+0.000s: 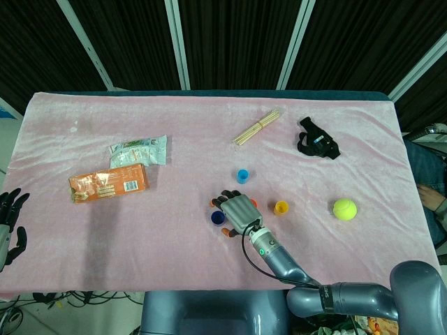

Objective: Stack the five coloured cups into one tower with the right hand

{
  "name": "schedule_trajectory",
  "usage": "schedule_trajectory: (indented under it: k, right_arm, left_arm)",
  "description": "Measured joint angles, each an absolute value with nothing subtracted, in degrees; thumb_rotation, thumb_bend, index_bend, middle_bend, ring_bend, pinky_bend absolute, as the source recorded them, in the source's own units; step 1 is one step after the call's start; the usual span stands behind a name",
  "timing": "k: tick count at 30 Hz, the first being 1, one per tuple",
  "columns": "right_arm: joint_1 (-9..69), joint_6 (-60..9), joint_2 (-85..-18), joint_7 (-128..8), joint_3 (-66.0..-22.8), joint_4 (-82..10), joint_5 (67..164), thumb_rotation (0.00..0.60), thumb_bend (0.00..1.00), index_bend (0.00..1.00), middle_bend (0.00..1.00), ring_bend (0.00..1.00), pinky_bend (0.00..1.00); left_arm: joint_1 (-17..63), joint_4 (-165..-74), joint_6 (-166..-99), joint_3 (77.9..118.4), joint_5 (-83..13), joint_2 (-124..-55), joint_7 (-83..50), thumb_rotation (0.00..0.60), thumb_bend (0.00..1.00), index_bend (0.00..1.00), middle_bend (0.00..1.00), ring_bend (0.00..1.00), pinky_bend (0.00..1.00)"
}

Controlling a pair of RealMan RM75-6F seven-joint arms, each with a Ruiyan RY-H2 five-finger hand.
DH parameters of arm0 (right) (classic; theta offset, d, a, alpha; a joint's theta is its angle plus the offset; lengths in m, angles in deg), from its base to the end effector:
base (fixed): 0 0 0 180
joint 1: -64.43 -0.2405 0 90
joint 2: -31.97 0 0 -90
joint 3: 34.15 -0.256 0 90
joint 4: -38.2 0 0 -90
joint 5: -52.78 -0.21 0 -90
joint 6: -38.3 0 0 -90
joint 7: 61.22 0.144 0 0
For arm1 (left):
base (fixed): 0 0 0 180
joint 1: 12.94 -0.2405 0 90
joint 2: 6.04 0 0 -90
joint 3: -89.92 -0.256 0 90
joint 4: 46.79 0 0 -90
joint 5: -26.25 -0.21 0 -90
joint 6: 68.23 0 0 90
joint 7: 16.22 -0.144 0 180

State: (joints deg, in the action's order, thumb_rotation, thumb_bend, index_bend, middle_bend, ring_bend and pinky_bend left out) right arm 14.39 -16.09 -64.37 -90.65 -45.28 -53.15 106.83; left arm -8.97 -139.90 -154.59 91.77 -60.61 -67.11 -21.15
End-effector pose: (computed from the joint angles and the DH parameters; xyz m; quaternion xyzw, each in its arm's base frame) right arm -0.0686 -0.3155 -0.0645 0.7736 -0.3915 0.3733 0.3300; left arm -0.3131 0.1726 0.1747 -0.6172 -0.3487 -0.3518 0.6113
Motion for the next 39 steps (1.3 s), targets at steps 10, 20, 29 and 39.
schedule_trajectory:
  k: [10, 20, 29, 39]
  right_arm:
    - [14.05, -15.81, -65.54, -89.44, -45.00, -52.09, 107.71, 0.600, 0.18, 0.33, 0.33, 0.17, 0.21]
    - [13.52, -15.22, -67.85, -88.61, -45.06, -48.06, 107.48, 0.600, 0.19, 0.37, 0.35, 0.17, 0.21]
    - [13.50, -14.88, -69.26, -88.21, -44.83, -45.60, 107.05, 0.600, 0.23, 0.42, 0.39, 0.19, 0.21]
    - [13.82, -15.78, -70.35, -86.29, -45.45, -43.94, 108.80, 0.600, 0.27, 0.50, 0.46, 0.24, 0.21]
  left_arm:
    - [-9.04, -139.93, -154.72, 91.77, -60.54, -67.12, -21.44, 0.600, 0.71, 0.07, 0.02, 0.00, 0.01]
    - [-8.98, -139.97, -154.56, 91.92, -60.14, -66.99, -21.24, 0.600, 0.71, 0.07, 0.02, 0.00, 0.01]
    - [-9.09, -140.21, -154.83, 91.88, -60.25, -66.94, -21.75, 0.600, 0.71, 0.07, 0.02, 0.00, 0.01]
    - [-9.13, -140.37, -154.79, 91.95, -59.96, -66.86, -21.89, 0.600, 0.71, 0.07, 0.02, 0.00, 0.01]
